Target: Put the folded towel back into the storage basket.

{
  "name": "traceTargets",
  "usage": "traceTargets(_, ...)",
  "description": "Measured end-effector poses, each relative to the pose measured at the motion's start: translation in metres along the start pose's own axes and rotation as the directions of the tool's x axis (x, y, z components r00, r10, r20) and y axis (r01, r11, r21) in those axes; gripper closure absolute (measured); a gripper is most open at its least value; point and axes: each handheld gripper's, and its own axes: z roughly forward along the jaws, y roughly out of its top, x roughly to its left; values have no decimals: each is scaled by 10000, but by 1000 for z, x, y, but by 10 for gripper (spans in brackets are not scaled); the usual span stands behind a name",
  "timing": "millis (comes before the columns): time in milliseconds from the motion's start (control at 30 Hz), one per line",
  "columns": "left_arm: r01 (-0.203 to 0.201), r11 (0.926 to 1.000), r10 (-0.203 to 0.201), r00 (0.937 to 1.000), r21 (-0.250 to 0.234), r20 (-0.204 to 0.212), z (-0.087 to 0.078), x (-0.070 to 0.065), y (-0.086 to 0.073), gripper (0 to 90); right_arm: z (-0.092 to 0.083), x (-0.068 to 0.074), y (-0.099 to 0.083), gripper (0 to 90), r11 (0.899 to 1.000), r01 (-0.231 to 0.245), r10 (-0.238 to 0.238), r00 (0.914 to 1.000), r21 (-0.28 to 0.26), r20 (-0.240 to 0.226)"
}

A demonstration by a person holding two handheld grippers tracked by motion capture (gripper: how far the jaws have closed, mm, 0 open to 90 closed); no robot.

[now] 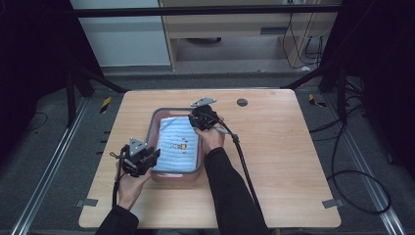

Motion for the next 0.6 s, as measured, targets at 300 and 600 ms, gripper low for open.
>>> traceTargets(300, 129, 9969, -114, 9998, -772, 189, -18, 1, 10, 607, -37, -9, 11, 594, 9949, -126, 140, 9998, -1001, 129)
traceTargets(600, 225, 9893, -125, 9975, -1438, 697, -35, 8, 18, 442, -89, -27, 3, 373, 9841, -382, 422, 9989, -1733, 193)
